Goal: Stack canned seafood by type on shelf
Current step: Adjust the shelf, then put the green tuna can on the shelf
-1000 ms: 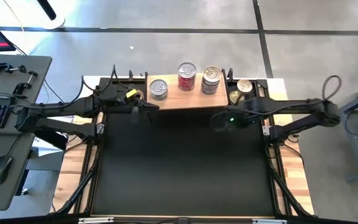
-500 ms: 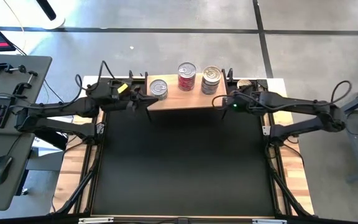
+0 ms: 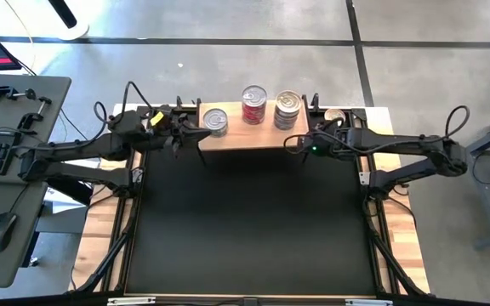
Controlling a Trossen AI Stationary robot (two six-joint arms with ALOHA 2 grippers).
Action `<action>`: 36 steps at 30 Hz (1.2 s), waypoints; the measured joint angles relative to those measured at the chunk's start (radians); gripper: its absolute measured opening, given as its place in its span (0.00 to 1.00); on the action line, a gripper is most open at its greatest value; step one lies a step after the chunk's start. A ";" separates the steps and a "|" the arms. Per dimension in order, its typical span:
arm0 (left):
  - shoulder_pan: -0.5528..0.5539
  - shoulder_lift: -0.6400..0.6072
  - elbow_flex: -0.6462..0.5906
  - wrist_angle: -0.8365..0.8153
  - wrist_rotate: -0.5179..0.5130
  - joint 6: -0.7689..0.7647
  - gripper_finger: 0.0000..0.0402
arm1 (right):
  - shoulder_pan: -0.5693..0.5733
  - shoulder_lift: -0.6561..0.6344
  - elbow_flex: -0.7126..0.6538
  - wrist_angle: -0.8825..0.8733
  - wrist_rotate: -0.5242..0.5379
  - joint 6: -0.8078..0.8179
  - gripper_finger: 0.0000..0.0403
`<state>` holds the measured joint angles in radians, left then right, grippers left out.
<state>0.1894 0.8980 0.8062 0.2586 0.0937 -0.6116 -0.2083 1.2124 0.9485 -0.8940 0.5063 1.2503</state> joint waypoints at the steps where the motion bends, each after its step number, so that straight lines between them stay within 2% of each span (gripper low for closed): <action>1: 0.000 -0.003 0.000 -0.004 0.000 0.008 0.00 | 0.005 0.002 0.000 0.006 0.001 0.000 0.00; 13: 0.000 -0.018 0.000 -0.014 0.000 0.021 0.00 | 0.049 0.073 0.002 0.150 -0.065 0.027 0.00; 16: 0.000 -0.022 0.000 -0.018 0.000 0.021 0.00 | 0.037 0.060 0.038 0.013 -0.049 0.026 0.00; 20: 0.000 -0.038 0.000 -0.030 0.000 0.025 0.00 | -0.058 0.024 0.070 -0.191 -0.006 0.002 0.00; 24: 0.000 -0.041 0.000 -0.031 0.000 0.025 0.00 | -0.223 0.038 0.049 -0.133 -0.054 -0.159 0.00; 30: 0.000 -0.042 0.000 -0.028 0.000 -0.005 0.00 | -0.489 0.162 0.011 -0.084 -0.154 -0.353 0.00; 36: 0.000 -0.049 0.000 -0.027 0.000 0.015 0.00 | -0.608 0.207 0.030 0.035 -0.280 -0.867 0.00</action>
<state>0.1894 0.8486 0.8066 0.2313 0.0936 -0.5971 -0.8163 1.4189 0.9783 -0.8587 0.2264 0.3829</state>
